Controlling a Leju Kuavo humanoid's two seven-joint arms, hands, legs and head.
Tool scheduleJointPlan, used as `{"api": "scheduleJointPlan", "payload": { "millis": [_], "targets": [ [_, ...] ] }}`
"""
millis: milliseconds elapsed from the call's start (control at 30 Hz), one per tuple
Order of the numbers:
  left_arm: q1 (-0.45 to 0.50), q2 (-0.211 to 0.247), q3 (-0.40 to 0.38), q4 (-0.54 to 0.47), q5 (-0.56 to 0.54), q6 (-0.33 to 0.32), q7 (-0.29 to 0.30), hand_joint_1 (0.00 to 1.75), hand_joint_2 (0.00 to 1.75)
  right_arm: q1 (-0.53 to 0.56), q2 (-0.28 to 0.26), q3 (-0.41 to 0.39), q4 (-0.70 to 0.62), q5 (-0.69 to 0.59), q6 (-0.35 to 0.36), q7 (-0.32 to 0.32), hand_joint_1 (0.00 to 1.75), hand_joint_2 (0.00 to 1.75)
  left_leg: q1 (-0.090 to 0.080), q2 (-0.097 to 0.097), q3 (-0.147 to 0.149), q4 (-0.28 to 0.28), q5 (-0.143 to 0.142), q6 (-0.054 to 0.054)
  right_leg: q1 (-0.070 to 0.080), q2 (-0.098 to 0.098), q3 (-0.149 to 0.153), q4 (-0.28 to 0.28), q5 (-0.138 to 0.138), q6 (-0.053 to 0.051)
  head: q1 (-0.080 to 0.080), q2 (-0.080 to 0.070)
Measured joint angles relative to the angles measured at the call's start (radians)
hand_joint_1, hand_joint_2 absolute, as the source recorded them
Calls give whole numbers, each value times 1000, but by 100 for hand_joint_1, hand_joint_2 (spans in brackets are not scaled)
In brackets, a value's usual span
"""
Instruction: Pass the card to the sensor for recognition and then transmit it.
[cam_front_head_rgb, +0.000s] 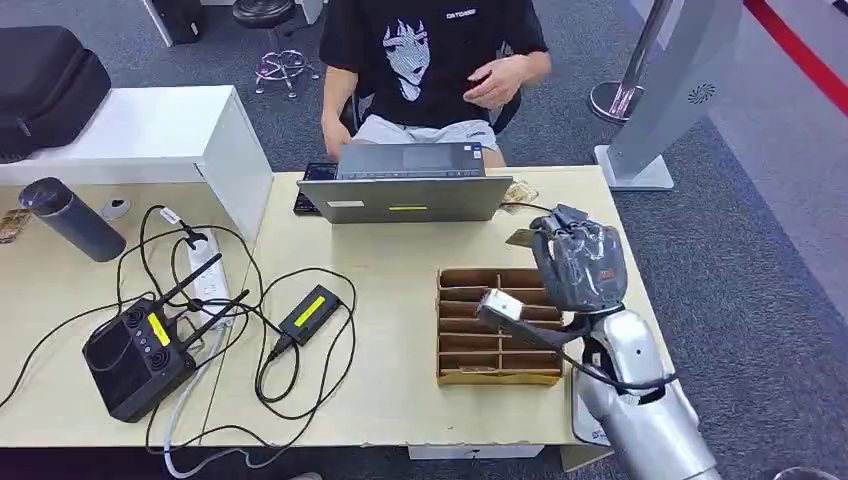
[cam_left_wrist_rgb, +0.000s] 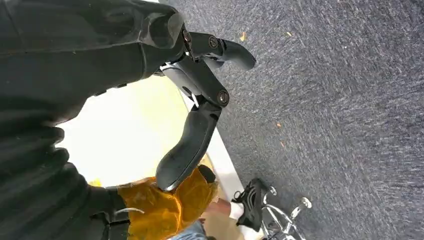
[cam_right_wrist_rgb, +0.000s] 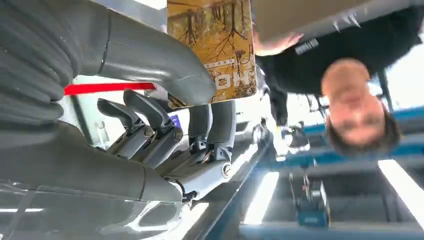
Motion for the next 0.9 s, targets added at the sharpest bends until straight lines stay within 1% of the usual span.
{"api": "scheduleJointPlan", "payload": {
  "millis": [67,133,200,300,400,533,667,767,833,867,900],
  "targets": [
    [-1,0,0,0,-12,-5,0,0,175,-32,4,-1,-33,-65,70,-7,175,175,0,1,0,0,0,0,0,1,0,1,0,0,0,0],
    [-3,2,0,0,-26,-11,-2,0,175,-97,19,2,-27,-107,156,2,175,175,0,3,0,0,1,-1,0,2,-1,1,1,-1,0,0],
    [-8,4,0,0,-35,-18,-7,0,175,-179,46,8,13,-130,195,15,175,175,0,2,0,0,2,-2,0,3,-1,1,2,-2,0,0],
    [-11,6,-1,0,-56,-24,-11,0,175,-306,89,23,107,-138,222,62,175,175,0,2,0,0,4,-2,0,2,-1,3,2,-2,0,0],
    [-14,10,-2,0,-74,-32,-14,0,175,-447,143,35,260,-149,239,115,175,175,0,2,0,0,5,-3,0,2,-2,4,3,-3,0,0],
    [-20,12,-2,0,-83,-36,-15,0,175,-585,207,49,441,-146,245,139,175,175,1,1,0,0,5,-3,0,1,-2,4,3,-3,0,0],
    [-21,12,-2,0,-88,-37,-17,0,175,-644,240,60,552,-138,233,140,175,175,1,0,0,0,5,-3,0,1,-2,4,3,-3,0,0],
    [-21,12,-2,0,-93,-39,-18,0,175,-658,247,79,602,-102,199,146,175,175,1,0,-1,0,5,-3,0,1,-2,4,3,-3,0,0],
    [-21,12,-2,0,-94,-40,-18,0,175,-663,248,86,625,-93,192,147,175,175,1,0,-1,0,5,-3,0,1,-2,3,3,-3,0,0],
    [-21,13,-2,0,-94,-40,-18,0,175,-665,248,89,638,-93,191,148,16,175,1,0,-1,0,5,-3,0,1,-2,3,3,-3,0,0],
    [-21,13,-2,0,-95,-41,-18,0,175,-665,248,90,649,-93,190,148,0,175,1,0,-1,0,5,-3,0,1,-2,3,3,-3,0,0]
  ]
}}
